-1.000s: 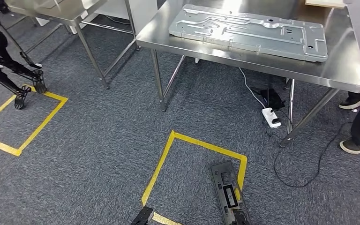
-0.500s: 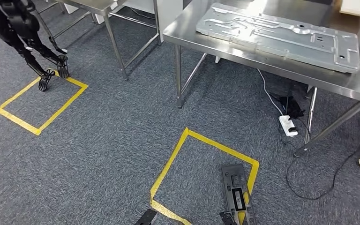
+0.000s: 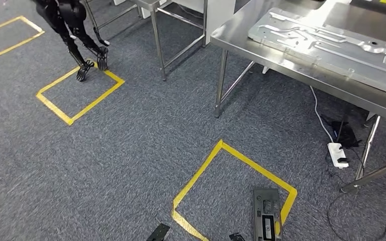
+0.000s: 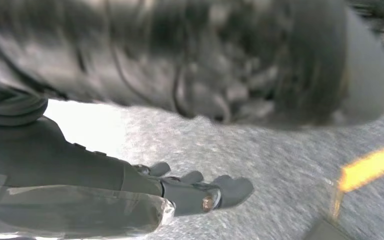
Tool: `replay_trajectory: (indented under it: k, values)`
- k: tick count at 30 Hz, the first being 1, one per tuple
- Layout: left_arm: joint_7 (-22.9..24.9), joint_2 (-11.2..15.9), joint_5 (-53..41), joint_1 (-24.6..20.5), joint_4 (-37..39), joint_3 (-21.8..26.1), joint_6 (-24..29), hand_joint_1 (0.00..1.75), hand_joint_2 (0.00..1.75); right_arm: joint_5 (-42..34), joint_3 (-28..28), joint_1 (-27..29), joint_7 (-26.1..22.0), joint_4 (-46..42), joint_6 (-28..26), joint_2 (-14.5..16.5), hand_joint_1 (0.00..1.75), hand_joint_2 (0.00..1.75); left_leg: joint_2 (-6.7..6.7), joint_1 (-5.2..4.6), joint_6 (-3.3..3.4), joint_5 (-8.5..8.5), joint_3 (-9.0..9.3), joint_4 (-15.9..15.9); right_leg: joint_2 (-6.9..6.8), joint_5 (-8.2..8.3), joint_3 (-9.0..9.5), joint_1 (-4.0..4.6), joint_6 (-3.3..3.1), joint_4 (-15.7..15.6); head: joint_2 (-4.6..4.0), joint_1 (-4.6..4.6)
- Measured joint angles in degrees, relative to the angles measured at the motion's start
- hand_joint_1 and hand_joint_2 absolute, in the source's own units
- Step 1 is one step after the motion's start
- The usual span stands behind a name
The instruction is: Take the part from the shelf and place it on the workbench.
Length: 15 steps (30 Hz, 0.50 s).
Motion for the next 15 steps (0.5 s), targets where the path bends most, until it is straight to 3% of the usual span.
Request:
replay_trajectory:
  k: [2, 4, 6, 7, 8, 10, 12, 13, 15]
  values:
    - [0.13, -0.06, -0.02, -0.04, 0.0, -0.05, -0.04, 0.0, 0.0, -0.02, 0.39, 0.01, 0.3, 0.11, -0.01, 0.09, 0.0, 0.0, 2.2, -0.07, -0.71, -1.46, -1.33, 2.56, -1.57, 0.28, 0.69, -0.17, -0.58, -0.98, 0.0, -0.5]
    - [0.2, -0.09, -0.18, -0.22, 0.0, -0.12, -0.12, 0.0, 0.0, -0.56, 0.77, 0.05, 0.11, 0.2, -0.76, 0.09, 0.0, 0.0, 4.95, 0.1, -1.49, -4.33, -4.51, 9.0, -3.39, 0.18, 1.16, -0.05, -0.85, -1.33, 0.0, -0.99]
    - [0.12, -0.02, -0.42, -0.32, 0.0, -0.18, -0.25, 0.0, 0.0, -1.53, 0.94, 0.13, -0.57, 0.32, -1.94, 0.04, 0.0, 0.0, 5.78, 0.4, -2.07, -5.27, -6.98, 13.57, -5.21, -0.1, 1.42, 0.04, -0.95, -1.31, 0.0, -1.01]
    - [0.08, 0.04, -0.49, -0.29, 0.0, -0.21, -0.33, 0.0, 0.0, -1.93, 0.94, 0.13, -0.96, 0.37, -2.41, 0.02, 0.0, 0.0, 6.02, 0.51, -2.2, -4.29, -6.83, 13.11, -5.95, -0.25, 1.58, 0.04, -0.93, -1.31, 0.0, -1.0]
    - [0.06, 0.1, -0.54, -0.22, 0.0, -0.24, -0.45, 0.0, 0.0, -2.21, 0.93, 0.09, -1.27, 0.41, -2.73, -0.01, 0.0, 0.0, 6.44, 0.58, -2.24, -2.49, -5.69, 10.74, -6.57, -0.41, 1.78, 0.03, -0.88, -1.31, 0.0, -1.02]
    - [0.14, 0.17, -0.57, -0.07, 0.0, -0.33, -0.83, 0.0, 0.0, -2.46, 0.93, 0.0, -1.48, 0.43, -2.91, -0.05, 0.0, 0.0, 8.8, 0.36, -2.07, 0.79, -2.25, 3.73, -7.62, -0.75, 2.26, 0.12, -0.61, -1.36, 0.0, -1.02]
    - [0.32, 0.07, -0.55, -0.07, 0.0, -0.43, -1.27, 0.0, 0.0, -2.55, 0.93, 0.0, -1.44, 0.46, -2.82, -0.1, 0.0, 0.0, 11.0, -0.28, -1.37, 1.55, -0.35, -0.36, -8.61, -1.02, 2.52, 0.42, -0.09, -1.4, 0.0, -0.95]
    - [0.39, -0.02, -0.55, -0.03, 0.0, -0.49, -1.43, 0.0, 0.0, -2.57, 0.93, 0.03, -1.38, 0.49, -2.71, -0.11, 0.0, 0.0, 11.26, -0.61, -1.0, 1.24, -0.25, -0.66, -9.18, -1.12, 2.6, 0.56, 0.18, -1.45, 0.0, -0.89]
    - [0.46, -0.16, -0.57, 0.09, 0.0, -0.65, -1.45, 0.0, 0.0, -2.58, 0.93, -0.02, -1.21, 0.54, -2.33, -0.13, 0.0, 0.0, 10.11, -0.6, -0.29, 1.3, -0.23, -1.0, -10.17, -1.49, 2.82, 0.69, 0.78, -1.39, 0.0, -0.78]
